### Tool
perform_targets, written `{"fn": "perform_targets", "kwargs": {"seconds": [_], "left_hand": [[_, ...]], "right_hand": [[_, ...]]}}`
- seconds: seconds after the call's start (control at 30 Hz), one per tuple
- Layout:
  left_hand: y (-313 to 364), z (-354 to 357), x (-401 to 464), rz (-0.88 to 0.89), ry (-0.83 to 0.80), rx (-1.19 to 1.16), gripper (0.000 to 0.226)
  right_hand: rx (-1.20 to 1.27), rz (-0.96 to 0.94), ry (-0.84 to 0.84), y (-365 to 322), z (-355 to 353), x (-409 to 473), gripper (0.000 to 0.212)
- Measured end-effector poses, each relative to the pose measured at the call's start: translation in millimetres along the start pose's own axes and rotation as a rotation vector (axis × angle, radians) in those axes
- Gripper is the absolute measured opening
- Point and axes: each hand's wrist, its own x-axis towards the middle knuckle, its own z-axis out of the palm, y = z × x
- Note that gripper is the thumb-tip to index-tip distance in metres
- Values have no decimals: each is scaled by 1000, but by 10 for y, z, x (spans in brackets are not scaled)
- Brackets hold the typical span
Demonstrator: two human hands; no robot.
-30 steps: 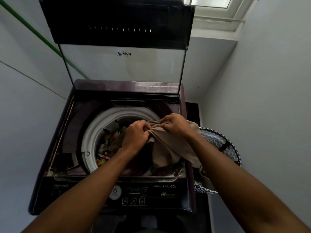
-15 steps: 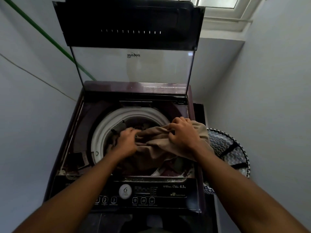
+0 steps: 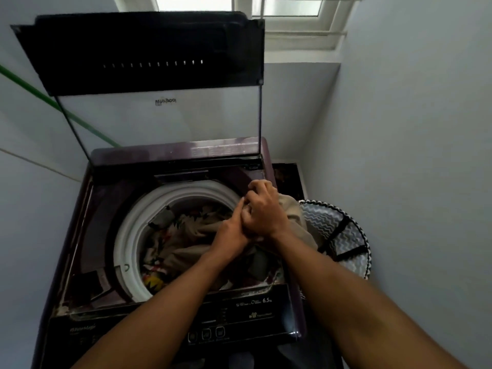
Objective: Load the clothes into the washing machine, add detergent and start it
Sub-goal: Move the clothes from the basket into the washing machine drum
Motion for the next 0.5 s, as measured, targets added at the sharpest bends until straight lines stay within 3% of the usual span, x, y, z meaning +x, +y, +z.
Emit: {"fn": "perform_targets", "kwargs": {"seconds": [0.07,0.13,0.23,0.3,0.37,0.5], "left_hand": [[-22,-23,-1,3,9,-56,63],[-39,-52,18,17,-9,-45,30],[48,-132,26,-7,-24,71,13],[113,-178,42,-12,-15,111,12],[158,-184,51,4,-8,157,11],[184,-124,57,-24,56,178,13]], "right_hand": [[-37,180,76,17,-68,-10,30],[-71,480,133,114,-118,-52,41],[129,897,-117,388,-142,-257,77],[533,941,-270,559,-237,-434,86],[814,911,-370,695,-304,-562,71],[878,865,-480,1009,-148,-765,70]]}}
